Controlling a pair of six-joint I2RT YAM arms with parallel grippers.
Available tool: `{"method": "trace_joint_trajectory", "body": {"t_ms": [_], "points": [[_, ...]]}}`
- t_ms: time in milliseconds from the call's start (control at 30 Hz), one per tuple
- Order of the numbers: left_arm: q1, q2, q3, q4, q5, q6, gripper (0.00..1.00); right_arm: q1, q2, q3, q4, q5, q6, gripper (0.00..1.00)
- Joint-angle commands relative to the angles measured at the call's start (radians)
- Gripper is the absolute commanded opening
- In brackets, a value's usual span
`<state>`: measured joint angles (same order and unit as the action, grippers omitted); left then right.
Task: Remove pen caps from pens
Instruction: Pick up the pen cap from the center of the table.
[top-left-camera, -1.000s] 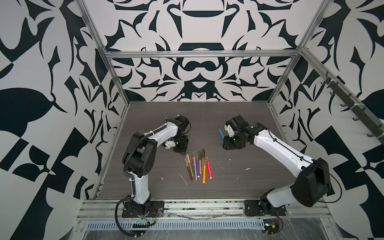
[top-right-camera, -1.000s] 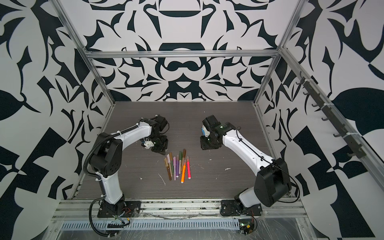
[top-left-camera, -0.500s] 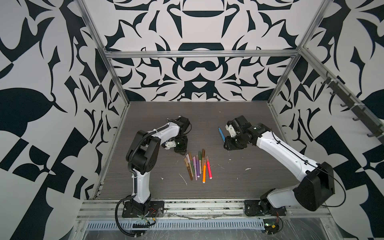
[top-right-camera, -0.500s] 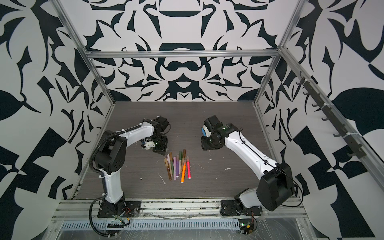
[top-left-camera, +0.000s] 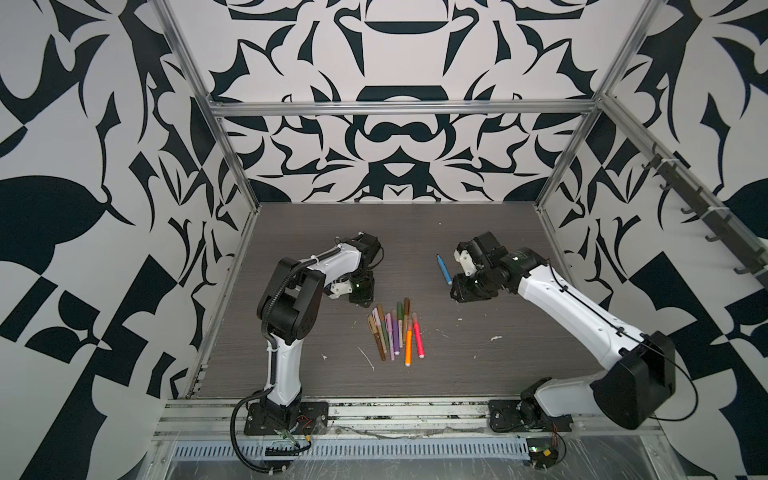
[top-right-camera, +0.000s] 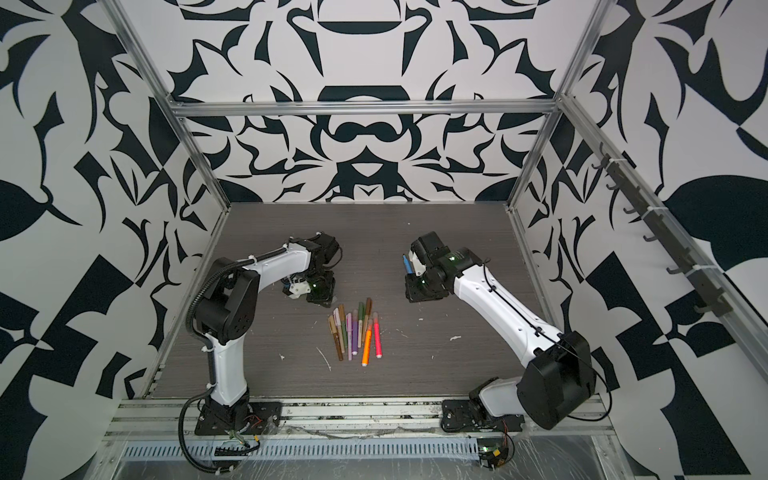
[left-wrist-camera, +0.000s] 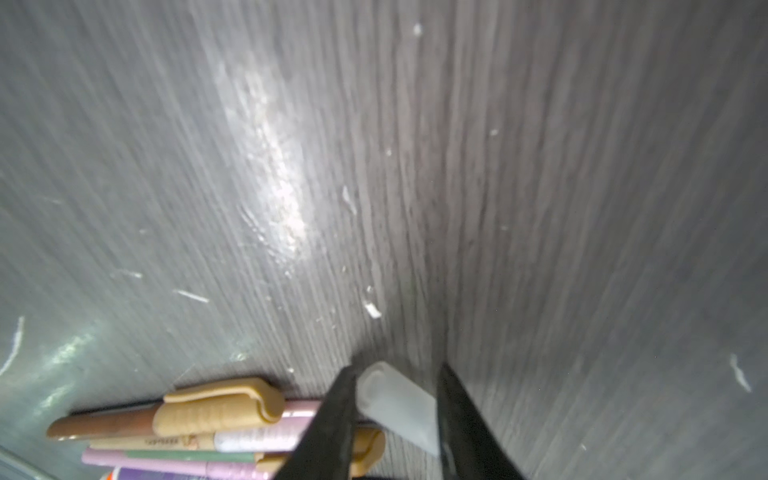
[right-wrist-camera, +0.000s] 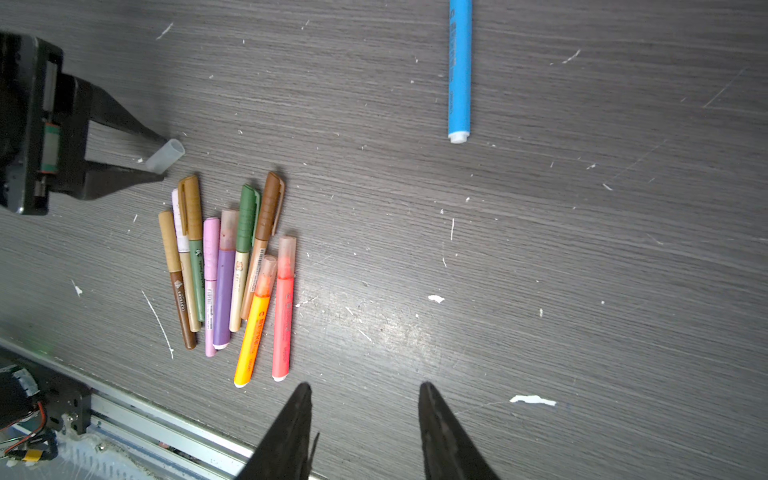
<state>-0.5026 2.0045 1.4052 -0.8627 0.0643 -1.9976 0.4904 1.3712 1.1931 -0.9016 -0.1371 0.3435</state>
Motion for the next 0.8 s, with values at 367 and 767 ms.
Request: {"method": "trace_joint_trajectory", "body": {"t_ms": [367, 767], "points": [[0.033, 0.036, 0.051, -0.033, -0.028, 0.052, 0.19, -0.006, -0.046, -0.008, -0.021, 0.013, 0.0, 0.45], [0.033, 0.062, 0.078, 0.035, 0.007, 0.158, 0.54, -0.006, -0.055, -0.016, -0.018, 0.012, 0.005, 0.45]]}}
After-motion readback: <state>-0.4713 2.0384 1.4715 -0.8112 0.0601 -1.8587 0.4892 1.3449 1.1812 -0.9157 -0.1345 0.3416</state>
